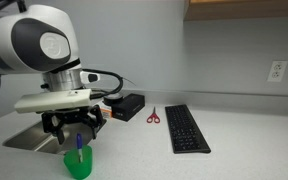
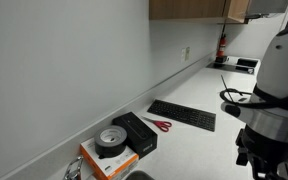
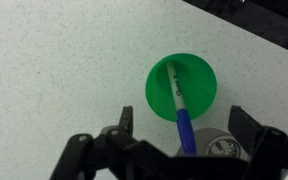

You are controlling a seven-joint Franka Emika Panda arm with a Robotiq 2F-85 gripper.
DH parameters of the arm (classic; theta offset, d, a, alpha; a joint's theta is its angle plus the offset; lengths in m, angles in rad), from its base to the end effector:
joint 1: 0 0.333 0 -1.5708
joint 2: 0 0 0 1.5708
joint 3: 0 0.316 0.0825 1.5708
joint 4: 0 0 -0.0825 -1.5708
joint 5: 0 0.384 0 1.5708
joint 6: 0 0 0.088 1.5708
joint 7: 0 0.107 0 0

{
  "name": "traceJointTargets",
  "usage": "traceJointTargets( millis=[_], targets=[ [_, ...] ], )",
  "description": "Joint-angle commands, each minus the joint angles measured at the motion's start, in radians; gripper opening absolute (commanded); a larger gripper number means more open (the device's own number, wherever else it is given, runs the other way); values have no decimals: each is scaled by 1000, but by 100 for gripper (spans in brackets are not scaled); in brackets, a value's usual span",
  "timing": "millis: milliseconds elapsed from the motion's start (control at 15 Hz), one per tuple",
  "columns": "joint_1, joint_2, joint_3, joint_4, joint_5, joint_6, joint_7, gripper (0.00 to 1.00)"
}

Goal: Pick up the pen from the green cup and put it on the table.

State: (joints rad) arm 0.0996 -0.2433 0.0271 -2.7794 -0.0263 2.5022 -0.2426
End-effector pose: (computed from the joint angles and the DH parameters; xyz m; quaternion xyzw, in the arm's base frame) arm 0.3717 0.0469 0.2808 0.9809 0.1936 -0.0176 0.0099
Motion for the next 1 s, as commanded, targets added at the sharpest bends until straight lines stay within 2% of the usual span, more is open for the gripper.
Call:
traceJointTargets(
  millis=[0,67,200,733,800,933],
  targets=[
    [12,66,36,14,-12,58,52,96],
    [12,75,43,14,-13,68,56,75],
    [9,86,54,15,-18,88,62,69],
    [6,93,54,15,-12,158,49,7],
    [4,86,53,13,-15,154,53,1],
    [2,63,51,9,-13,129,53,3]
  ],
)
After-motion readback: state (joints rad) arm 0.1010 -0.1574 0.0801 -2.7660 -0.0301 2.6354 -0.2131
